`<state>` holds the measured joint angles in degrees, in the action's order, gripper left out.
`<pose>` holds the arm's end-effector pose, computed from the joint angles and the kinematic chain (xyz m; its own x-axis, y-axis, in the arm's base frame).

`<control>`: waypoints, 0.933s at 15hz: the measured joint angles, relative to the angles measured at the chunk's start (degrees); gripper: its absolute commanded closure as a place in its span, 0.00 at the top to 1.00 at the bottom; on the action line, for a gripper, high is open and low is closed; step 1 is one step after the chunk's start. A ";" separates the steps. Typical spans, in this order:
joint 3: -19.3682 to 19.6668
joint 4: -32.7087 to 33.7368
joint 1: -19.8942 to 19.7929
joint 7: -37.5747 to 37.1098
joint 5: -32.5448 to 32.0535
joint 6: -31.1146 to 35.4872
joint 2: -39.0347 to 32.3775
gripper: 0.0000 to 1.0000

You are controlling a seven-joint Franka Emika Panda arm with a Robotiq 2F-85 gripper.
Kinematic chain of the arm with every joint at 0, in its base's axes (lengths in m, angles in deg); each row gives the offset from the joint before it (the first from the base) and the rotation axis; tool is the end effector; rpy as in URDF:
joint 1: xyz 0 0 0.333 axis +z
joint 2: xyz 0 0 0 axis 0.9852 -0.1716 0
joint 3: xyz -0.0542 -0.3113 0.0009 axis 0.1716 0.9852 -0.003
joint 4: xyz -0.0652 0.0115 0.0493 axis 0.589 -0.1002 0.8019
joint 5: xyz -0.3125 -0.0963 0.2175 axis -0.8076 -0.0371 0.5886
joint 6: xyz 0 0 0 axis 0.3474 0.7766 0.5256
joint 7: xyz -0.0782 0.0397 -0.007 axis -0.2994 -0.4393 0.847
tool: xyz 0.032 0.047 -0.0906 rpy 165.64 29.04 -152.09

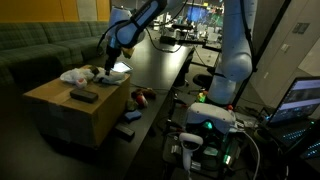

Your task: Put the white towel on the table, then the moose on the box, then the duster on the table, then the turnip plushie on the box, then the plastic on the table, then the blue sponge on the box, then the duster from the box to the table, lastly, the other duster from the table to the box

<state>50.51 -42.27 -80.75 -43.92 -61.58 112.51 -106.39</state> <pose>0.5965 0.0245 0.2978 0.9128 0.3331 0.2364 0.3184 -0.9428 0.0991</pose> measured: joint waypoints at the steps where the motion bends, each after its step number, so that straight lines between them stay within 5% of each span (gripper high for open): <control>1: 0.00 0.84 -0.29 0.00 0.23 0.48 -1.31 1.00; 12: 0.16 7.51 -3.35 0.01 0.68 2.49 -11.11 1.00; 14: 0.20 8.25 -3.37 0.01 0.68 2.50 -12.07 0.73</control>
<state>50.70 -34.02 -84.12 -43.91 -60.90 115.01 -118.46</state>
